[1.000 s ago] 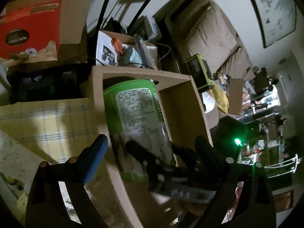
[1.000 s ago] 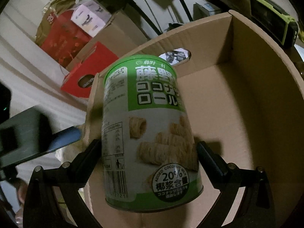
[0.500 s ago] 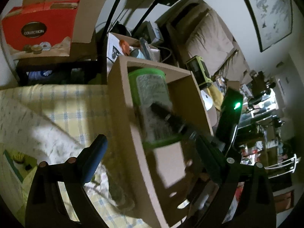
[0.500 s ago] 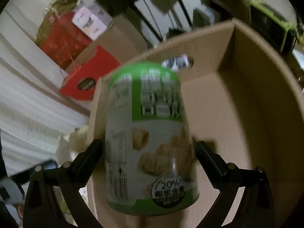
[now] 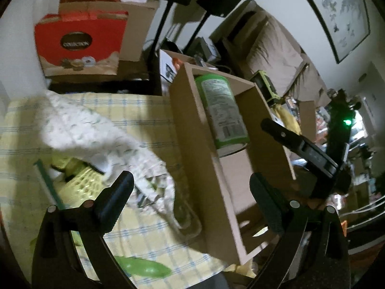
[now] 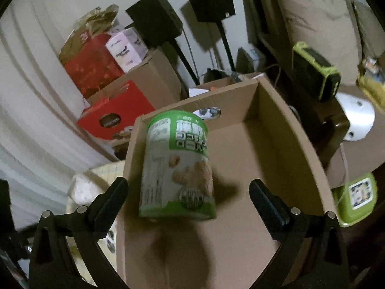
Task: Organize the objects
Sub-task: 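Lower the can into the cardboard box and open the right gripper, then withdraw the right gripper and move it toward the yellow shuttlecocks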
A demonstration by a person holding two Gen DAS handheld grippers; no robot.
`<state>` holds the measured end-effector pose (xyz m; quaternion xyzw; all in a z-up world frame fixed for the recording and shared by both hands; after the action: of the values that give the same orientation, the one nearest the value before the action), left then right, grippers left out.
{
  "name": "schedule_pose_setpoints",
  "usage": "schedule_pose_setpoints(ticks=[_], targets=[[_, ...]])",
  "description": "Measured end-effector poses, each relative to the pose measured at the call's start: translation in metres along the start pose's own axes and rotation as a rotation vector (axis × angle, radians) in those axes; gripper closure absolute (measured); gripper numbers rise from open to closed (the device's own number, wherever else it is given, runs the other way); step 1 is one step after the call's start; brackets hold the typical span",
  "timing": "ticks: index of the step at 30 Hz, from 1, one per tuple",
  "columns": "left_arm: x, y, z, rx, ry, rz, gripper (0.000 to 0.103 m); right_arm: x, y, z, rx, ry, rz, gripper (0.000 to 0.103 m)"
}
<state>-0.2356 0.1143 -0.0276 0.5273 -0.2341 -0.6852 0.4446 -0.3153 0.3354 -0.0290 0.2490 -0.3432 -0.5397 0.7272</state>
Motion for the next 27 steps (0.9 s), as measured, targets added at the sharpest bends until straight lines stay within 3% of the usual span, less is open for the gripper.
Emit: schedule_pose_setpoints(ticks=[11,17,27], targets=[[0.014,0.042,-0.014,-0.157,-0.022,0.114,0.006,0.044,0.035,-0.024,-0.028,0.151,-0.137,0.001],[0.023,0.059,-0.027,-0.245,-0.048,0.196,0.006,0.064,0.050,-0.039,-0.030,0.172,-0.156,0.001],[0.032,0.083,-0.053,-0.322,-0.075,0.249,0.006,0.089,0.071,-0.060,-0.055,0.200,-0.157,0.001]])
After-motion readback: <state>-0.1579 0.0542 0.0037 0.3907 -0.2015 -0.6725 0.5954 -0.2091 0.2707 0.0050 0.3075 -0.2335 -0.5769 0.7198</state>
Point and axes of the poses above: each gripper's, at about its wrist camera, not at the fingertips, and y roughly against the way its jaws point, x to its left, z to its top, the point moved 5 cm from there along -y, roughly the way its jaws point, and after that the axes turned 10 degrees about y, right-handed, at the moved point
